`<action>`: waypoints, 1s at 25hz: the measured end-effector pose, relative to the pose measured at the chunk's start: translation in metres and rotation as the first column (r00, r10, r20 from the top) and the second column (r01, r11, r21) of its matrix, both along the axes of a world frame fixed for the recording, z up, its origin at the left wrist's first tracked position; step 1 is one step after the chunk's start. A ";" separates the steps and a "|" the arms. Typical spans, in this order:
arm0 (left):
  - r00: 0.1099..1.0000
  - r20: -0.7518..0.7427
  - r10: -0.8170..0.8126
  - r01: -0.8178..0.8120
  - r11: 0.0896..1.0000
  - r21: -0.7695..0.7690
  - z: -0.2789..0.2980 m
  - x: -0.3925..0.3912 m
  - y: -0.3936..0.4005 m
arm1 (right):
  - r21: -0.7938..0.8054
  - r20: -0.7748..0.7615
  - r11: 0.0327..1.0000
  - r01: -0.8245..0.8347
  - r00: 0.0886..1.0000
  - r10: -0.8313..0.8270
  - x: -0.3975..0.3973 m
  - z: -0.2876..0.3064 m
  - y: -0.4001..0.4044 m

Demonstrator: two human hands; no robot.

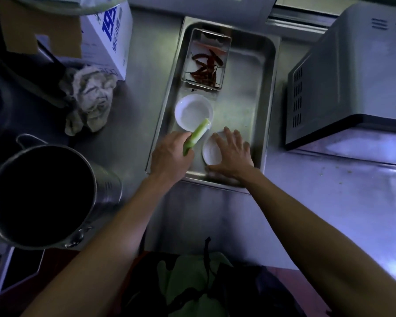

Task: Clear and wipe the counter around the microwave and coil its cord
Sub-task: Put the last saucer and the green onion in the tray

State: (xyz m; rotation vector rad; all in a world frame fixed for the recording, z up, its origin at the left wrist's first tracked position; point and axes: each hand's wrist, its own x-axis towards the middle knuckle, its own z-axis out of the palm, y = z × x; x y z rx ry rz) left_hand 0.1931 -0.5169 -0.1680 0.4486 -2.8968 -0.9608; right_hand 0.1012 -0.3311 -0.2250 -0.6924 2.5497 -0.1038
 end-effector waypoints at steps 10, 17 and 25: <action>0.994 0.037 -0.100 0.102 0.993 -0.067 -0.009 -0.027 0.017 | -0.447 -0.085 0.883 0.143 0.976 -0.201 0.007 0.022 0.032; 0.976 0.126 -0.180 0.182 0.983 -0.003 -0.025 -0.053 0.049 | -0.541 -0.292 0.839 -0.054 0.948 -0.128 -0.003 0.027 0.051; 0.970 0.078 -0.231 0.230 0.973 0.029 -0.039 -0.059 0.063 | -0.310 -0.294 0.948 -0.065 0.955 -0.031 -0.028 0.021 0.054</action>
